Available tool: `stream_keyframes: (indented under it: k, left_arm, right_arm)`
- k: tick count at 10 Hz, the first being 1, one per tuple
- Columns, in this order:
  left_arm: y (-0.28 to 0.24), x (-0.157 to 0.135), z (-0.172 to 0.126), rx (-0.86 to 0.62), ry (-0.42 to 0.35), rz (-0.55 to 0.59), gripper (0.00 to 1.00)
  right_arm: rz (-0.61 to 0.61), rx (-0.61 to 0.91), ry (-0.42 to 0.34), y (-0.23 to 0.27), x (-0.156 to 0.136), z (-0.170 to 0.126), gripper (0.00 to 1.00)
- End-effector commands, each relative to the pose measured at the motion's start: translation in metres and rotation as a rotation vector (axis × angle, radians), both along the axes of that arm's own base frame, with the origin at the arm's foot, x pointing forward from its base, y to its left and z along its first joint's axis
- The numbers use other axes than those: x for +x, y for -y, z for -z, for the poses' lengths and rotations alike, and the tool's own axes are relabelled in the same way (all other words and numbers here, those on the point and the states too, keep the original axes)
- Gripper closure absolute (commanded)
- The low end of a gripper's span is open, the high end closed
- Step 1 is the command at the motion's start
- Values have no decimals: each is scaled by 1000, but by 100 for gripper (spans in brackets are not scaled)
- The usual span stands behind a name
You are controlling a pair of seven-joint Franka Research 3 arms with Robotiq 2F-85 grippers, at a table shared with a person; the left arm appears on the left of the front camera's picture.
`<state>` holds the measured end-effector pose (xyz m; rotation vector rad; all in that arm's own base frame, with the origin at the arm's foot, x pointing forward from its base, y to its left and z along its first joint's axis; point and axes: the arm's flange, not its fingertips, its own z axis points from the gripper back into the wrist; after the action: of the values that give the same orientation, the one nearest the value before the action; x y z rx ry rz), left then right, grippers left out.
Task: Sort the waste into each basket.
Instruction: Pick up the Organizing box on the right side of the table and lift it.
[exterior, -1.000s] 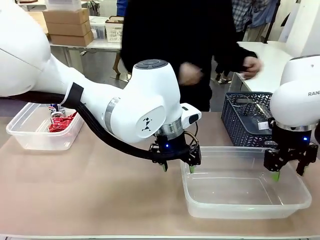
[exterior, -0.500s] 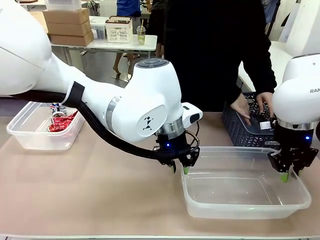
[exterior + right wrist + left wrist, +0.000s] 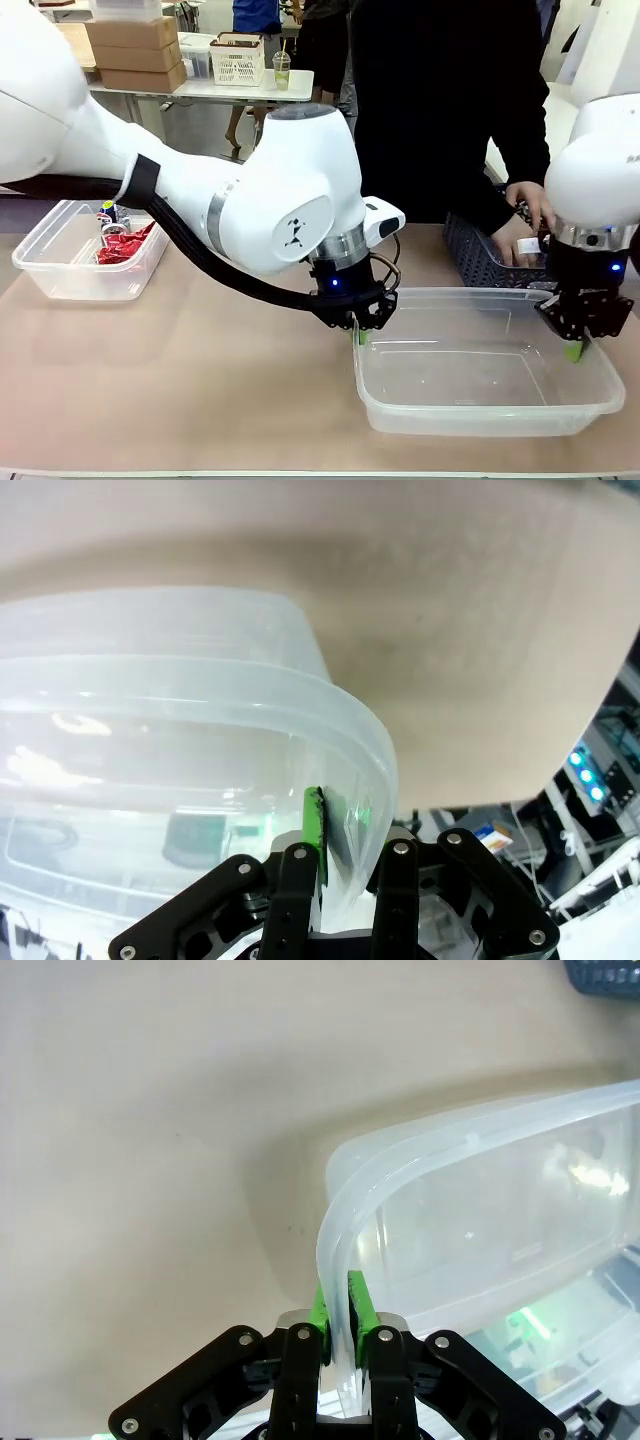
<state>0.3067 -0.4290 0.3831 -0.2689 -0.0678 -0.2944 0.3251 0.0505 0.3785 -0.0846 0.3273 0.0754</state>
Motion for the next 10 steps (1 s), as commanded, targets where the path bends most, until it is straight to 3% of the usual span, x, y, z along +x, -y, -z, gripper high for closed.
stream_keyframes:
  k: [1, 3, 5, 7, 9, 10]
  left_arm:
    - [-38, -10, -34, 12, 27, 10, 100]
    - [-75, -23, -68, 10, 74, -50, 100]
    - [-126, -23, -105, -24, 167, -220, 100]
    - [-164, -19, -126, -15, 228, -345, 100]
    - [-197, -2, -136, 5, 205, -345, 100]
    - [-210, 13, -134, -31, 149, -315, 100]
  right_arm:
    - [-55, 41, -45, -15, -9, -46, 100]
    - [-47, 19, -54, -43, -5, -83, 100]
    - [-59, 31, -48, -87, 6, -116, 100]
    - [26, 41, -72, -150, 13, -136, 100]
    - [50, 37, -83, -194, 6, -132, 100]
    - [68, 27, -72, -209, 9, -125, 100]
